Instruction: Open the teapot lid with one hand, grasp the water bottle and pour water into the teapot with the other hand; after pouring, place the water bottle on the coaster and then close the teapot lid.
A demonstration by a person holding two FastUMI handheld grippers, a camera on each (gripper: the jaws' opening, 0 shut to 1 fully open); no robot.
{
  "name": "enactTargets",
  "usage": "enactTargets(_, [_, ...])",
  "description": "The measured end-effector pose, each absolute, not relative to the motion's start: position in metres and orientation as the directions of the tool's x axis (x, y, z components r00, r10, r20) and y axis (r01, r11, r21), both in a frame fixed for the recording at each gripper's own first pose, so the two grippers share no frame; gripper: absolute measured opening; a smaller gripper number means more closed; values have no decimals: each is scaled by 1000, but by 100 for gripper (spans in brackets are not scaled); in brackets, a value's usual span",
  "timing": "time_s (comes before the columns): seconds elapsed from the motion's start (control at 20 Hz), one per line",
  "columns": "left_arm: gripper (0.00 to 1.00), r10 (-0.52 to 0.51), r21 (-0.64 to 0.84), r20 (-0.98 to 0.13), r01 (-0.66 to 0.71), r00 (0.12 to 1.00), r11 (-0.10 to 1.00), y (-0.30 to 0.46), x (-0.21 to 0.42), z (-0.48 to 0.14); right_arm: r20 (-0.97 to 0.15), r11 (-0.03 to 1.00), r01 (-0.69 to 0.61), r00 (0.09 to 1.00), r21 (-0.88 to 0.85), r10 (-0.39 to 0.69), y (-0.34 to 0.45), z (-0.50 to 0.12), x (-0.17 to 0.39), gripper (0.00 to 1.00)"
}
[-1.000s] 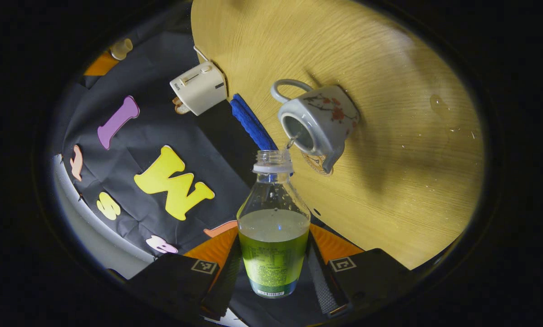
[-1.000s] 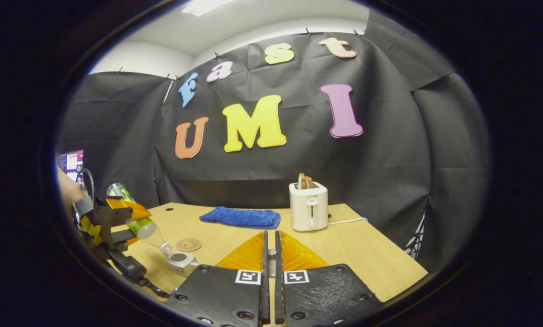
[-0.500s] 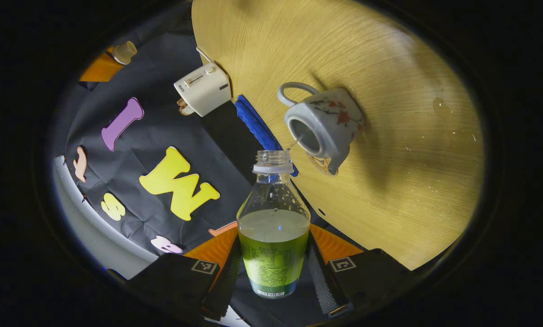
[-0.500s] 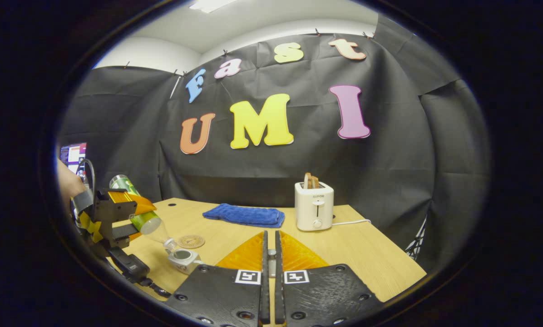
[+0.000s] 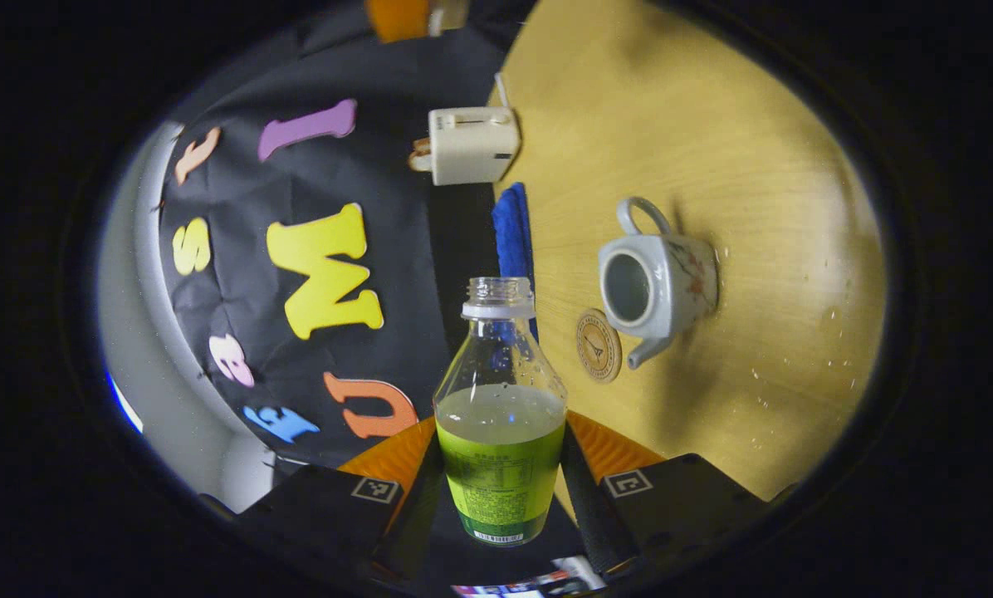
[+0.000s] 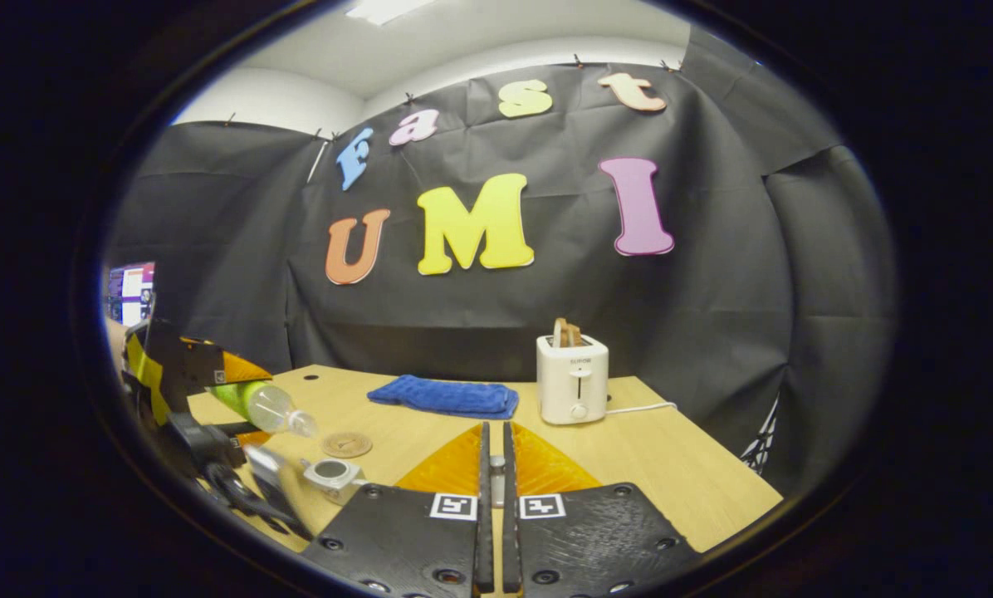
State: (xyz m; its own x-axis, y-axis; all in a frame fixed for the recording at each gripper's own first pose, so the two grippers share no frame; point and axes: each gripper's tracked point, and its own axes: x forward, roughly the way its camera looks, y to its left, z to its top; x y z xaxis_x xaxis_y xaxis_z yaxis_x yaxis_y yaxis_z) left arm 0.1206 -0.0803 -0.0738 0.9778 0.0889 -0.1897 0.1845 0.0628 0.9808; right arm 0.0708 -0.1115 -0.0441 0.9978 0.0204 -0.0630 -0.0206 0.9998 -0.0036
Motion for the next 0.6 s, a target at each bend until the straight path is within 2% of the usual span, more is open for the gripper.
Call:
enactTargets(0.15, [74, 64, 926, -152, 120, 986, 359, -72, 119, -65, -70, 999, -32, 997, 6, 33, -101, -47, 70, 4])
enactTargets(0.3, [74, 18, 779, -166, 120, 986, 616, -66, 118, -78, -77, 999, -29, 997, -15, 28, -87, -50, 72, 5])
enactTargets(0.45, [74, 24, 590, -164, 78, 986, 804, -44, 114, -85, -90, 999, -37, 995, -22, 35, -66, -57, 74, 4])
enactTargets(0.6, [75, 7, 421, -93, 33, 996, 906, -32, 111, -76, -108, 998, -61, 992, -6, 60, -39, -66, 77, 4])
